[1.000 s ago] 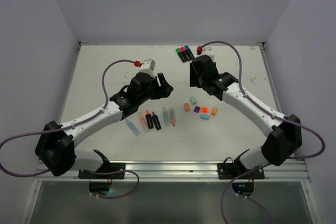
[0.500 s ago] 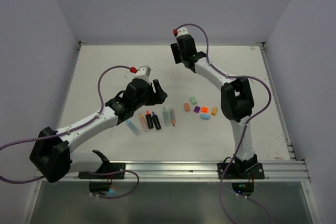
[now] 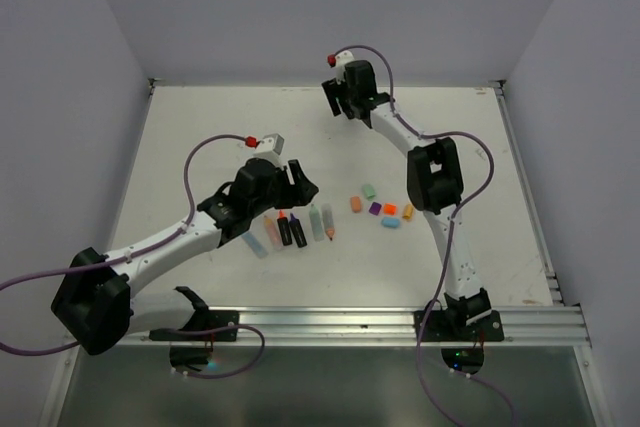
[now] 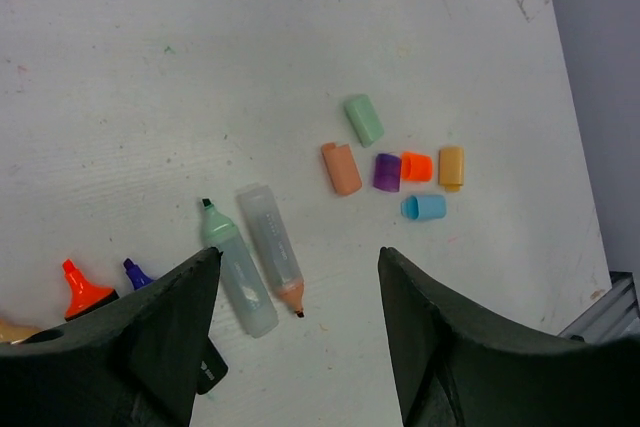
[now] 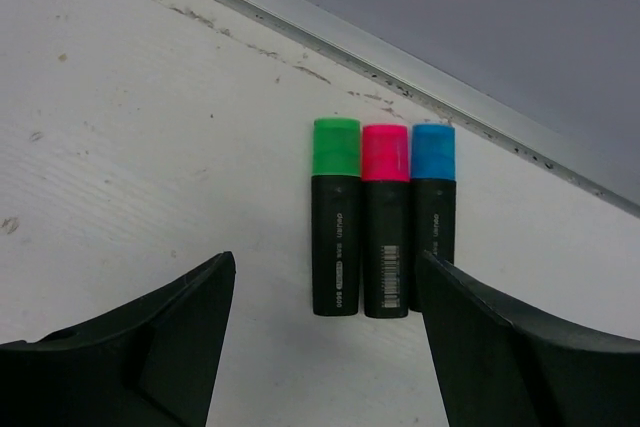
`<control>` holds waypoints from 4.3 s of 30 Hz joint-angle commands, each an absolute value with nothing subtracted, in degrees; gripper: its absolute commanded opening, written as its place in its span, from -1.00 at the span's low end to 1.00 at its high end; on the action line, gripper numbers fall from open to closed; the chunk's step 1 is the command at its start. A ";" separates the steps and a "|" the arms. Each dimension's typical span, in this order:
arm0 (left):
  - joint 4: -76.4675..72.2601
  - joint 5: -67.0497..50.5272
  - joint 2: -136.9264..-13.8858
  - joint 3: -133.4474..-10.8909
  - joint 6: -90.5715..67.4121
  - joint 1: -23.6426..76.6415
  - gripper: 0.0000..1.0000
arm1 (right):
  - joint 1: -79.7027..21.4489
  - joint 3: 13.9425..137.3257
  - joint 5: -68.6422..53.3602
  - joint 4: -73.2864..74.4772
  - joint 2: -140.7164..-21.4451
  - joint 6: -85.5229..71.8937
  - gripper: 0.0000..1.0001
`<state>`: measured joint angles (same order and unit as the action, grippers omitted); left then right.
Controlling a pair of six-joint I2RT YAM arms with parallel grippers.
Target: Open the pen caps
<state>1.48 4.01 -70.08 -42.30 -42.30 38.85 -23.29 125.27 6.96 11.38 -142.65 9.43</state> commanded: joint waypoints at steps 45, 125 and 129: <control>-2.46 0.35 -67.68 -41.92 -45.26 38.23 0.35 | -21.27 128.23 -7.38 13.44 -149.50 6.16 0.32; -6.59 -16.52 -66.27 -43.50 -52.65 29.09 0.37 | -43.06 48.17 -9.67 -0.88 -68.48 -18.28 -1.00; -7.73 -17.31 -67.85 -43.42 -53.35 29.09 0.37 | -44.03 47.46 -9.67 -0.35 -67.06 -18.98 -1.00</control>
<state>-4.23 -15.33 -66.89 -41.15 -52.01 29.52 -43.22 47.62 -9.63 0.23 -69.89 -17.98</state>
